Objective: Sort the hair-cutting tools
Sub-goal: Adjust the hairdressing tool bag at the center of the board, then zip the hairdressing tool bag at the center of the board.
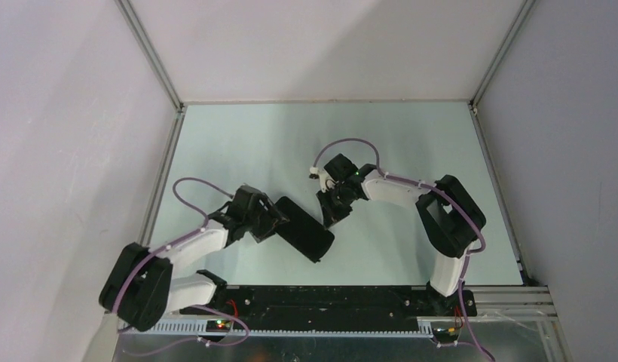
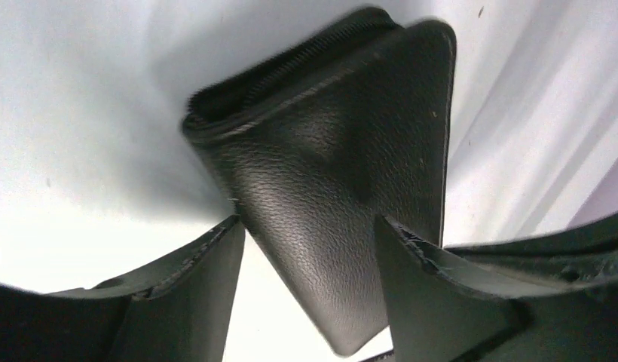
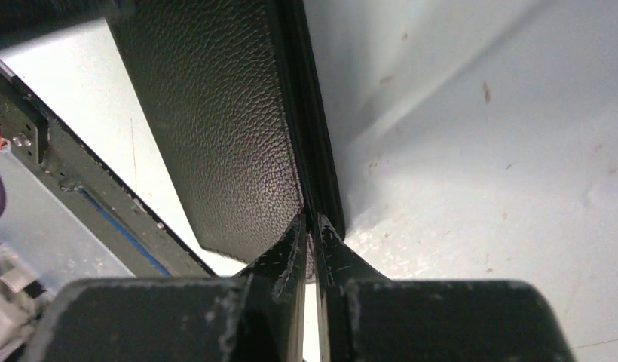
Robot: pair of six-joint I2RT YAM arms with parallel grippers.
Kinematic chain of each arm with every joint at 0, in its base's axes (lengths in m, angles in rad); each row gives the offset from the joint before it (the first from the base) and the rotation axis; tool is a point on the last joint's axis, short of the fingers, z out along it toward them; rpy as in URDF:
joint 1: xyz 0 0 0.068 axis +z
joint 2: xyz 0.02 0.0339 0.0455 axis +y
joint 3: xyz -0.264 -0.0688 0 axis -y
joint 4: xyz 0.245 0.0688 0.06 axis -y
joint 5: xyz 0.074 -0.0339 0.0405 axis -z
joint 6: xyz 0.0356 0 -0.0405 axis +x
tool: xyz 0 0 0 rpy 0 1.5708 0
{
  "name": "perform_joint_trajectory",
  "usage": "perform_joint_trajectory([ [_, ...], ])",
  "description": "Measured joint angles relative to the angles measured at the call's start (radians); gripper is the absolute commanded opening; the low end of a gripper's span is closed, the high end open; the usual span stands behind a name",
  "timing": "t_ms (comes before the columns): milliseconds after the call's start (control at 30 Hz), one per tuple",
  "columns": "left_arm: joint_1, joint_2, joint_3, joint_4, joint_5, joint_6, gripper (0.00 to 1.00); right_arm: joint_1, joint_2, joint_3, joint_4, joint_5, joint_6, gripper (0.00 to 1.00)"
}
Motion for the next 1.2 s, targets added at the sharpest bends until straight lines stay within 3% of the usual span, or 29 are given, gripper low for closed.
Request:
perform_joint_trajectory([
  [200, 0.067, 0.268, 0.2, 0.035, 0.067, 0.108, 0.7, -0.003, -0.037, -0.105, 0.073, -0.007, 0.158, 0.04],
  [300, 0.077, 0.367, 0.315, 0.051, 0.097, 0.161, 0.77, -0.003, -0.037, -0.121, 0.108, 0.005, 0.237, 0.03],
  [467, 0.083, 0.369, 0.356, 0.096, 0.112, 0.214, 0.94, -0.034, -0.023, -0.124, 0.185, 0.011, 0.336, 0.03],
  [567, 0.082, 0.318, 0.318, 0.099, 0.113, 0.227, 0.96, -0.063, -0.01, -0.124, 0.246, 0.0, 0.381, 0.03],
  [733, 0.079, 0.223, 0.208, 0.104, 0.121, 0.233, 0.9, -0.085, -0.01, -0.124, 0.297, -0.004, 0.408, 0.04],
  [1000, 0.007, 0.23, 0.137, 0.143, 0.143, 0.206, 0.82, -0.083, -0.01, -0.124, 0.299, 0.001, 0.41, 0.04],
  [1067, -0.001, 0.248, 0.137, 0.165, 0.148, 0.188, 0.78, -0.077, -0.01, -0.124, 0.298, 0.011, 0.41, 0.05],
  [1200, -0.005, 0.28, 0.138, 0.195, 0.144, 0.149, 0.6, -0.063, -0.01, -0.124, 0.289, 0.048, 0.406, 0.11],
])
